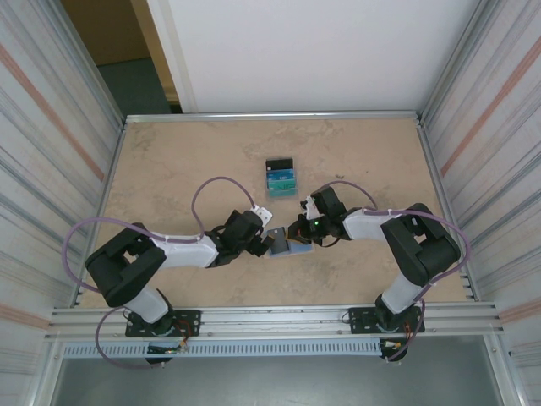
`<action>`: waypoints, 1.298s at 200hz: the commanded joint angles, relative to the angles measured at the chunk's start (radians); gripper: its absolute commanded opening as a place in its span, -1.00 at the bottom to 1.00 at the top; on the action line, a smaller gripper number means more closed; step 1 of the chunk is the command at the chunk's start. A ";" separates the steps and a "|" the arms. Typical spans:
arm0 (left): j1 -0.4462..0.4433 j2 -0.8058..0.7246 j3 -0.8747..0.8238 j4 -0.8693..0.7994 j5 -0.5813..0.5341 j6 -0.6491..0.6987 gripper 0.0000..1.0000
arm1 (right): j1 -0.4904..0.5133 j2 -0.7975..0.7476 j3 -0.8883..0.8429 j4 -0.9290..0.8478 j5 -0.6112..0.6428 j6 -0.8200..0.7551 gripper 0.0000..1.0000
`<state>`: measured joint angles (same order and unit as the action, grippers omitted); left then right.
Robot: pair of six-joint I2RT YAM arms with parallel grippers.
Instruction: Take the credit cards out of the card holder
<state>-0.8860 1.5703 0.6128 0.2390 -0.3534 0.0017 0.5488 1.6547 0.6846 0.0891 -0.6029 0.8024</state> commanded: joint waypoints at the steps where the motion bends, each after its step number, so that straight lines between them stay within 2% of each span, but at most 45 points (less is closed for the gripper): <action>1: -0.010 0.017 0.011 -0.041 -0.034 0.022 0.98 | -0.014 -0.019 -0.015 -0.003 0.005 0.004 -0.96; 111: -0.009 -0.005 0.023 -0.048 -0.047 0.024 0.97 | -0.028 -0.023 0.001 -0.107 0.067 -0.064 -0.98; 189: -0.010 -0.054 0.125 -0.156 -0.027 -0.148 0.97 | -0.012 -0.025 0.015 -0.145 0.099 -0.099 -0.97; 259: -0.016 0.002 0.149 -0.170 0.017 -0.184 0.97 | -0.011 -0.038 0.019 -0.148 0.085 -0.113 -0.96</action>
<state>-0.8925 1.5482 0.7277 0.0803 -0.3584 -0.1513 0.5308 1.6386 0.6899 -0.0093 -0.5377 0.7216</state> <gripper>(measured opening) 0.987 0.049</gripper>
